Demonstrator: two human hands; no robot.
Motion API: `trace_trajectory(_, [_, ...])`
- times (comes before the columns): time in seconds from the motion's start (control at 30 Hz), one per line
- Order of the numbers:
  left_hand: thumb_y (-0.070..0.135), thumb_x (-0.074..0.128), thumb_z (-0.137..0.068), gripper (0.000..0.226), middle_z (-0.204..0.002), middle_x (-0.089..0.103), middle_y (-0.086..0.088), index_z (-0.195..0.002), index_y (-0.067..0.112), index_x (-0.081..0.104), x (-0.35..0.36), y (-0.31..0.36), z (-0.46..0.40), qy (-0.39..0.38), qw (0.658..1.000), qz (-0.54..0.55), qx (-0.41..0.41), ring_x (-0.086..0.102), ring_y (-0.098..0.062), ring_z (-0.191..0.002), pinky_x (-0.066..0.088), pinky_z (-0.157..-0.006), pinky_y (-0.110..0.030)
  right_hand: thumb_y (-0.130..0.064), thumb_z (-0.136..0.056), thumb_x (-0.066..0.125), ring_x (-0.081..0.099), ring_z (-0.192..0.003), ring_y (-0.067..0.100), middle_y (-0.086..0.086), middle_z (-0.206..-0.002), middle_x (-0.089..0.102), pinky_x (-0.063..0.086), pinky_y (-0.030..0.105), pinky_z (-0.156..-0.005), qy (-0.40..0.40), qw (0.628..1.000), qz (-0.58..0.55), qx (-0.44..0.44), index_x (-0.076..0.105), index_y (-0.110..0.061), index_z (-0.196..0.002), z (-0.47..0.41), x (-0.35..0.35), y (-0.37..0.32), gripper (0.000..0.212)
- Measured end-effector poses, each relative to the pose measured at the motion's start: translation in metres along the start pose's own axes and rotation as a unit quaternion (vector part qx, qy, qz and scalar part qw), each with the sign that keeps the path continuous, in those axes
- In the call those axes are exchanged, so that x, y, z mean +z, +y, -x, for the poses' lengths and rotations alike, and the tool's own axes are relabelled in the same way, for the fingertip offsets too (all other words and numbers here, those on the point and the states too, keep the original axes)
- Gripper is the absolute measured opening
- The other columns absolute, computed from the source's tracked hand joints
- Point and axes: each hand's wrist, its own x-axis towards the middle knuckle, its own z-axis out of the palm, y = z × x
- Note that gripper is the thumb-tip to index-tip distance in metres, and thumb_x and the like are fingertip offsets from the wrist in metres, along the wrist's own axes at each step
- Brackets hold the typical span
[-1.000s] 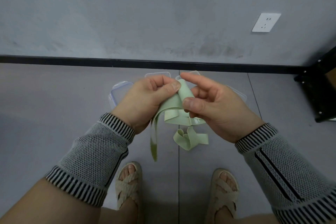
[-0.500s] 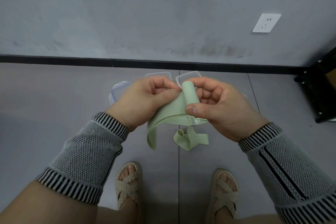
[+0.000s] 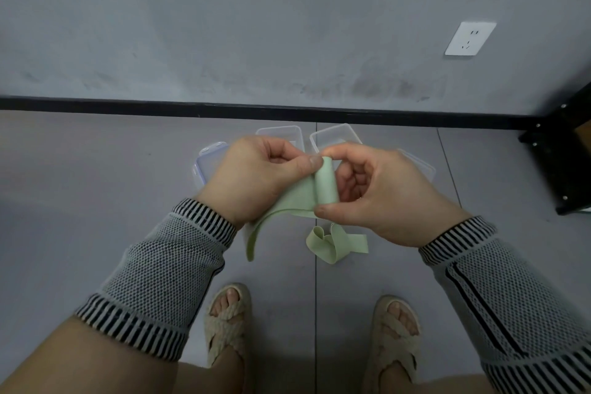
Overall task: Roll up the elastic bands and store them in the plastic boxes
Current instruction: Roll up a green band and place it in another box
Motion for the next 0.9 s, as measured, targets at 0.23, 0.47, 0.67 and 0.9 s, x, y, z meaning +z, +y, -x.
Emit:
trace_trajectory(0.23, [0.024, 0.077, -0.074, 0.019, -0.077, 0.072, -0.011, -0.078, 0.008, 0.068, 0.008, -0.002, -0.001, -0.018, 0.999, -0.005, -0.029, 0.065, -0.014, -0.065, 0.055, -0.065, -0.030, -0.023, -0.062, 0.086, 0.057, -0.059, 0.004, -0.004, -0.069, 0.060, 0.054, 0.029, -0.065, 0.031, 0.994, 0.100, -0.016, 0.063, -0.038, -0.103, 0.001, 0.001, 0.003, 0.049])
trace_trajectory(0.47, [0.019, 0.072, -0.079, 0.015, -0.079, 0.072, -0.014, -0.083, 0.005, 0.069, 0.005, -0.002, 0.000, -0.015, 0.999, -0.005, -0.034, 0.068, -0.023, -0.070, 0.058, -0.069, -0.035, -0.034, -0.075, 0.072, 0.068, -0.075, 0.010, -0.007, -0.085, 0.067, 0.058, 0.029, -0.074, 0.000, 0.997, -0.061, 0.048, 0.059, -0.034, -0.119, 0.001, 0.005, 0.002, 0.046])
trace_trajectory(0.67, [0.024, 0.064, -0.086, 0.011, -0.086, 0.072, -0.015, -0.088, 0.014, 0.070, 0.005, -0.002, -0.001, -0.019, 1.000, -0.006, -0.024, 0.063, -0.016, -0.072, 0.053, -0.073, -0.033, -0.005, -0.084, 0.065, 0.061, -0.063, 0.008, -0.005, -0.066, 0.065, 0.052, 0.028, -0.065, 0.062, 0.979, -0.173, 0.091, 0.063, -0.023, -0.114, -0.002, 0.004, 0.004, 0.035])
trace_trajectory(0.9, [0.034, 0.059, -0.089, 0.028, -0.065, 0.065, -0.002, -0.081, 0.009, 0.070, -0.016, -0.013, -0.008, -0.025, 0.994, -0.066, -0.083, 0.053, -0.009, -0.056, 0.042, -0.055, -0.024, -0.004, -0.091, 0.051, 0.054, -0.062, 0.011, 0.002, -0.071, 0.063, 0.042, 0.022, -0.055, 0.170, 0.894, -0.382, 0.161, 0.065, -0.007, -0.089, -0.007, -0.015, 0.009, 0.014])
